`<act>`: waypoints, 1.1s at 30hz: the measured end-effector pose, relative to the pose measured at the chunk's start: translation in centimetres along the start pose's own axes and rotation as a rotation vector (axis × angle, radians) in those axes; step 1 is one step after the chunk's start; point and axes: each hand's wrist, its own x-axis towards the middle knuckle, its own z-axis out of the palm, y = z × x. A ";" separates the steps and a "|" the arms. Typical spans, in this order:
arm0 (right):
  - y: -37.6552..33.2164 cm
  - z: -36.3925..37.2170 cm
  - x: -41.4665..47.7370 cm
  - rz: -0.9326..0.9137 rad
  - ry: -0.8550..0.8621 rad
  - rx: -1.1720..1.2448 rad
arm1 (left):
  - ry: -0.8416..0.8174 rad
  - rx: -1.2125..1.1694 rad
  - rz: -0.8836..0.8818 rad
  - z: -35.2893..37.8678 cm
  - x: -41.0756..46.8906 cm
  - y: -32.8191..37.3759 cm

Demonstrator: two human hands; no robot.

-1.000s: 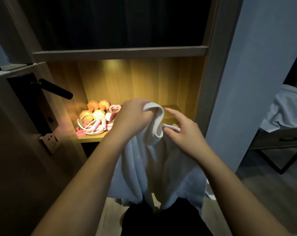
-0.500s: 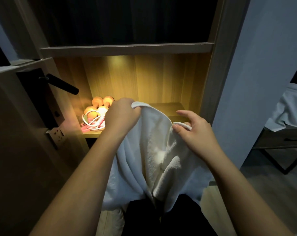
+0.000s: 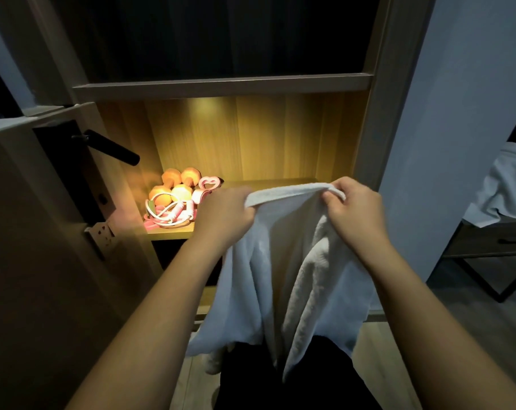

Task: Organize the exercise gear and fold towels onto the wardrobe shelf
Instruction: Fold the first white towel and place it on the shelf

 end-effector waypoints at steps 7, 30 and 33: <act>1.9 -2.4 1.7 0.098 0.144 -0.032 | 0.058 -0.271 -0.267 0.4 -0.2 -3.9; 0.3 0.0 -0.1 -0.027 -0.099 0.085 | -0.072 0.027 0.055 -2.4 -0.2 3.3; 1.1 -0.1 0.3 0.026 -0.057 0.083 | -0.043 0.023 -0.037 -1.9 -0.8 1.9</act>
